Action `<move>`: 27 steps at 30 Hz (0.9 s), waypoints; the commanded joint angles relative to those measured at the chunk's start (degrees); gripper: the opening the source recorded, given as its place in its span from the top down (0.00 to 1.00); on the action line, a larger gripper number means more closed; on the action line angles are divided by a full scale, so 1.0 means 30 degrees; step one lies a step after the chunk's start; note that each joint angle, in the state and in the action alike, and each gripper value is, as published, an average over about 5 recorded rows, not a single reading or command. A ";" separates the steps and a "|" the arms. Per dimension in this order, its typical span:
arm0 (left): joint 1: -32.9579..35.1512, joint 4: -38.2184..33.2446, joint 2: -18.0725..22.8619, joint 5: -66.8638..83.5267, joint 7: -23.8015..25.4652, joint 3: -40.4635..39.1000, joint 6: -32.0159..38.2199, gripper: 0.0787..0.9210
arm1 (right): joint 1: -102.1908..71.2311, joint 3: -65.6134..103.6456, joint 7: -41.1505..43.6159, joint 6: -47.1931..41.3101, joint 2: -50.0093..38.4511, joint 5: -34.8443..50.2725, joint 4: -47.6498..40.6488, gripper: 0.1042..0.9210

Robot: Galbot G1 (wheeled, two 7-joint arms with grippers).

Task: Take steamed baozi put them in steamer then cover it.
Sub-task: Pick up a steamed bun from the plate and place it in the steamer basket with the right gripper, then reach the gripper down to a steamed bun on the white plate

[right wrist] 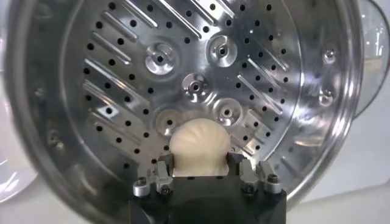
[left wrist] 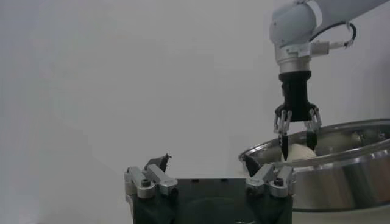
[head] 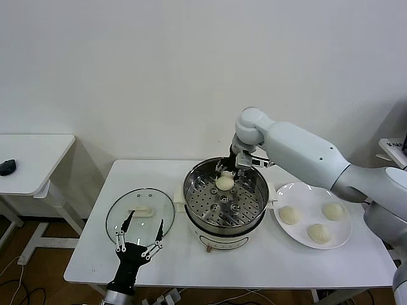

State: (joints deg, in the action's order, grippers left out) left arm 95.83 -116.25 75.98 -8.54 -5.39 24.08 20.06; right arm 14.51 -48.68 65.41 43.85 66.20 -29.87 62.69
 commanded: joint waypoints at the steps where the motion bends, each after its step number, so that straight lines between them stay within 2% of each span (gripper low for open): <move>1: -0.0012 0.0045 -0.0016 0.0007 -0.0041 0.0009 -0.0004 0.12 | -0.0458 0.0173 -0.0382 0.0293 0.0646 -0.0891 -0.0614 0.27; 5: -0.0023 0.0069 -0.0036 0.0011 -0.0095 0.0030 -0.0014 0.12 | 0.0061 0.0307 -0.0173 -0.0061 -0.0041 -0.0149 0.0068 0.15; 8: -0.0020 0.0022 -0.0047 0.0009 -0.0103 0.0039 -0.0034 0.12 | 0.0955 0.0197 0.0710 -0.1077 -0.1150 0.1769 0.1206 0.13; 14: -0.0017 -0.0120 -0.0054 -0.0016 -0.0089 -0.0022 -0.0074 0.12 | 0.4089 -0.1749 0.2336 -0.6326 -0.4311 0.8784 0.3062 0.12; 19: 0.0012 -0.0238 -0.0065 -0.0048 -0.0081 -0.0111 -0.0043 0.12 | 0.6980 -0.3977 0.2746 -1.1316 -0.6489 1.3560 0.2415 0.12; 27: 0.0053 -0.0298 -0.0126 -0.0048 -0.0170 -0.0183 0.0092 0.12 | 0.6929 -0.7047 0.2163 -1.5283 -0.8827 1.5461 0.0520 0.12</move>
State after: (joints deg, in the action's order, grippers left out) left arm 95.95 -117.14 75.61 -8.68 -5.76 23.54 20.27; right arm 30.91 -62.99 71.50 10.44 46.17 5.93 65.84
